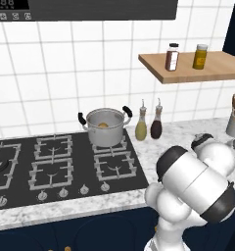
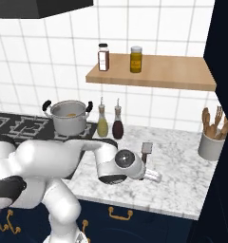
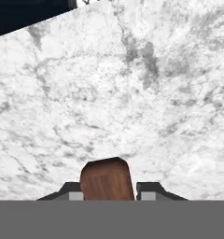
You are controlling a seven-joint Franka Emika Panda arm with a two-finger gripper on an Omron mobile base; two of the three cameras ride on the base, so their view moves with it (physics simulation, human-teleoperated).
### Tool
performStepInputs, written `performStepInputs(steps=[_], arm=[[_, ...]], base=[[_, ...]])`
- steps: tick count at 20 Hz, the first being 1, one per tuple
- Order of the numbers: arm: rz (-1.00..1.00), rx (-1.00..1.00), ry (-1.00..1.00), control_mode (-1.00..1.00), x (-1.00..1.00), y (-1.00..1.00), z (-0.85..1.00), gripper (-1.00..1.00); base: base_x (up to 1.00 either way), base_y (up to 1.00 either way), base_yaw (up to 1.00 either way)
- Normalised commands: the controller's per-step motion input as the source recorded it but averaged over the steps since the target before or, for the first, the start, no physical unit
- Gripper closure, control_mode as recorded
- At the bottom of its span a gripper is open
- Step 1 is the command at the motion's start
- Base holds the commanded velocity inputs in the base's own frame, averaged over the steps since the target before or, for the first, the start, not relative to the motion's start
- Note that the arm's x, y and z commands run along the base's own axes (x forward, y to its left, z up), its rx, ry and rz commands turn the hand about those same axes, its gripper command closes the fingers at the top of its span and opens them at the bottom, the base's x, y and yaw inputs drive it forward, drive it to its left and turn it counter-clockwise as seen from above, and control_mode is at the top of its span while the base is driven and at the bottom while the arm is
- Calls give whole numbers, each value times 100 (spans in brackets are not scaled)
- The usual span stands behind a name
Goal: Put the tomato and potato in the pot. Retrieve the spatula and lightly stir the vegetables in the pot.
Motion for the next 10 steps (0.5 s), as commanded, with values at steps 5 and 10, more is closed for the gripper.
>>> performStepInputs(steps=[5,10], arm=[[9,3,24,-100,1,0,100,100],[6,2,41,-100,0,0,100,100]], base=[[0,0,0],[0,0,0]])
